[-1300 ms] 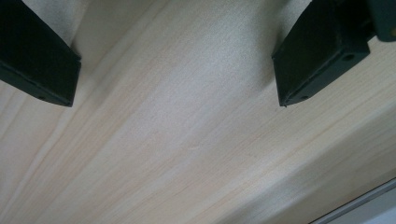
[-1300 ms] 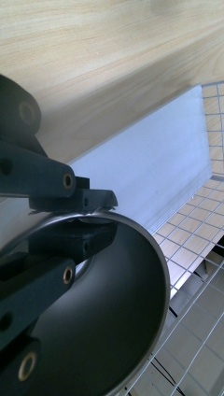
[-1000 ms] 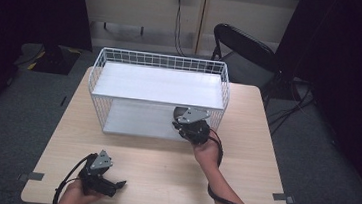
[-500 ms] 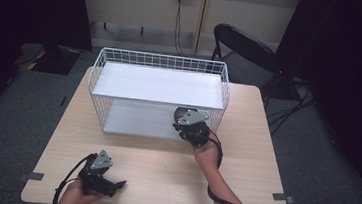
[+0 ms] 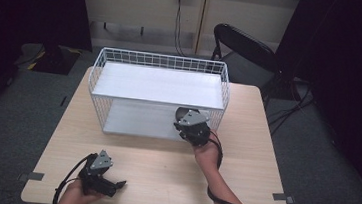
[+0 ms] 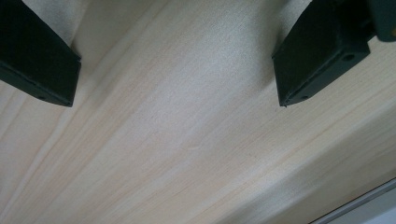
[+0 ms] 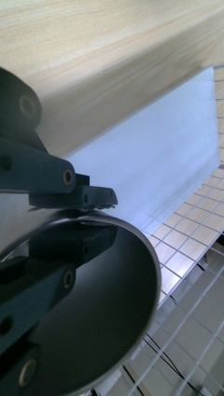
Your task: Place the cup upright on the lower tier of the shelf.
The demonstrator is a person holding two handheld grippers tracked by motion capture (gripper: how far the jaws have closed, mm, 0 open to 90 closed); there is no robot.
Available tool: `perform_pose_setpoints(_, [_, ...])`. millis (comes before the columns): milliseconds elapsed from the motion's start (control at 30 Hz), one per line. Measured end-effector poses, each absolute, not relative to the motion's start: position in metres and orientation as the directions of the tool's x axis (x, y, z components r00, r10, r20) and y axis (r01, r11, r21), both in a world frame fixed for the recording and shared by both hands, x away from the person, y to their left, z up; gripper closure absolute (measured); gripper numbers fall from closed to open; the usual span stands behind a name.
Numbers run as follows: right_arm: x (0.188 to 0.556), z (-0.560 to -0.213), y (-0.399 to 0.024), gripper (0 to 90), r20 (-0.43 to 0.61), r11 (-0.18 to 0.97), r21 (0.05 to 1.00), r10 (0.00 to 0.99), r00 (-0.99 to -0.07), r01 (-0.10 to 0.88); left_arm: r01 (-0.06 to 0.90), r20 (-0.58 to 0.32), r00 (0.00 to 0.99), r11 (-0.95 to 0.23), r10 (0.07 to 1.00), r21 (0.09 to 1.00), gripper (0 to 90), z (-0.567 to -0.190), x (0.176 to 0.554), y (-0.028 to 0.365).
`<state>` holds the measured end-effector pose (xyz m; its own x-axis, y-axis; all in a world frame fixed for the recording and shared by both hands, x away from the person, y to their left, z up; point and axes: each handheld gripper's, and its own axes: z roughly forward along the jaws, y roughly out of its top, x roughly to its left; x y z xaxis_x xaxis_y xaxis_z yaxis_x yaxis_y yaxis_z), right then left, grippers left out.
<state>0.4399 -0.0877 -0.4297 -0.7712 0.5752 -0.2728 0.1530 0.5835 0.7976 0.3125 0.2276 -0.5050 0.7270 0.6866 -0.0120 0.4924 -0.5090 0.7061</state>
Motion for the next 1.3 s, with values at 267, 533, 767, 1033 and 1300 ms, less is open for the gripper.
perform_pose_setpoints(267, [0.440,-0.421,-0.088,60.9,-0.317,0.568,0.815,0.603,-0.732,0.114,0.492,-0.012,0.727,-0.509,0.686,0.706,0.0,-0.505,0.313,0.228])
perform_pose_setpoints(533, [0.435,-0.419,-0.092,42.2,-0.288,0.528,0.839,0.634,-0.718,0.130,0.492,-0.012,0.727,-0.509,0.686,0.706,0.0,-0.505,0.313,0.228])
perform_pose_setpoints(767, [0.422,-0.416,-0.100,31.2,-0.241,0.469,0.871,0.668,-0.705,0.146,0.492,-0.011,0.728,-0.510,0.686,0.706,0.0,-0.505,0.313,0.228])
perform_pose_setpoints(1033, [0.411,-0.418,-0.114,28.3,-0.193,0.420,0.889,0.704,-0.684,0.181,0.492,-0.012,0.727,-0.509,0.686,0.706,0.0,-0.505,0.312,0.227])
perform_pose_setpoints(1300, [0.415,-0.437,-0.117,31.1,-0.135,0.390,0.885,0.739,-0.660,0.255,0.492,-0.012,0.727,-0.509,0.686,0.706,0.0,-0.505,0.312,0.227])
